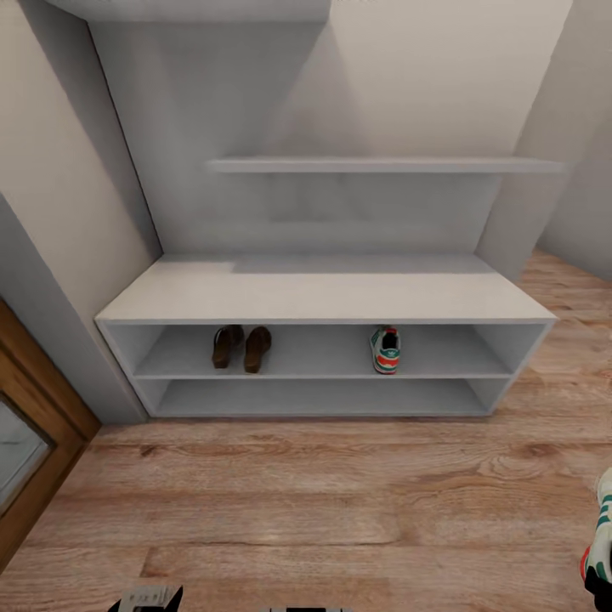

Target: Pick up the two gym shoes and the two sandals from the corridor floor and place them onto the hallstand (shoe rack) in the corridor, making sure they are on the rack and not on the floor. Arrange them so the two gym shoes are next to each other and the two sandals are next to each other.

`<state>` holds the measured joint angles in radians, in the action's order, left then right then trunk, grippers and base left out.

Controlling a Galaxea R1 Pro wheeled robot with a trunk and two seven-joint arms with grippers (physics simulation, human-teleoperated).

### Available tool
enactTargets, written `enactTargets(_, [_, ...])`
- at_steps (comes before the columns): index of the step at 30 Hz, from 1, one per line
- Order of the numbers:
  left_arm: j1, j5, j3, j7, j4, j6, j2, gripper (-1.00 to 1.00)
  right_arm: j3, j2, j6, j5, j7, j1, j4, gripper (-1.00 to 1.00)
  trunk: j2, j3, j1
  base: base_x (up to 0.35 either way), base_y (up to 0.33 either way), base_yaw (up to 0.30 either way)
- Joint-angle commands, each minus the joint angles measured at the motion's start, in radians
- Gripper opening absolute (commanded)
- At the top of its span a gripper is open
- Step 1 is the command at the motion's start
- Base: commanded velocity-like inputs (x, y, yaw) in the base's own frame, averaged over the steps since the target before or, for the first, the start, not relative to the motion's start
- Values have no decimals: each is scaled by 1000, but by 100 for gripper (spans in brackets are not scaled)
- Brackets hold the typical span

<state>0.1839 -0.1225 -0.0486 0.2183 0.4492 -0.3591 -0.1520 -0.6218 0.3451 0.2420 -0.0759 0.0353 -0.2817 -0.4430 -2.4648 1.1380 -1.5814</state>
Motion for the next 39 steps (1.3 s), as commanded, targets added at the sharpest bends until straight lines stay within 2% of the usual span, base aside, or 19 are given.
enactTargets(1, [0, -11, -4, 10, -1, 0, 0, 100, 1, 0, 5, -8, -2, -1, 3, -100, 0, 1, 1, -232, -202, 0])
enactTargets(17, [0, -11, -4, 10, 0, 0, 0, 100, 1, -1, 5, -8, -2, -1, 0, -100, 0, 1, 1, -240, -203, 0])
enactTargets(25, [0, -11, -4, 10, 0, 0, 0, 100, 1, 0, 5, -8, -3, -1, -3, -100, 0, 1, 1, -34, -232, 0])
enactTargets(35, [0, -10, -5, 9, 0, 0, -1, 100, 1, 0, 4, -7, -4, -1, 0, -100, 0, 1, 1, -1, -37, 0])
enactTargets(37, [0, -9, -8, 9, 1, 0, -2, 100, 2, -3, 4, -6, -4, -1, 5, -100, 0, 1, 1, 0, -2, 0])
enactTargets(39, [0, -9, -17, 9, 1, 1, -10, 100, 18, -27, 4, 10, -5, -1, 23, -100, 0, 1, 1, 0, -1, 0])
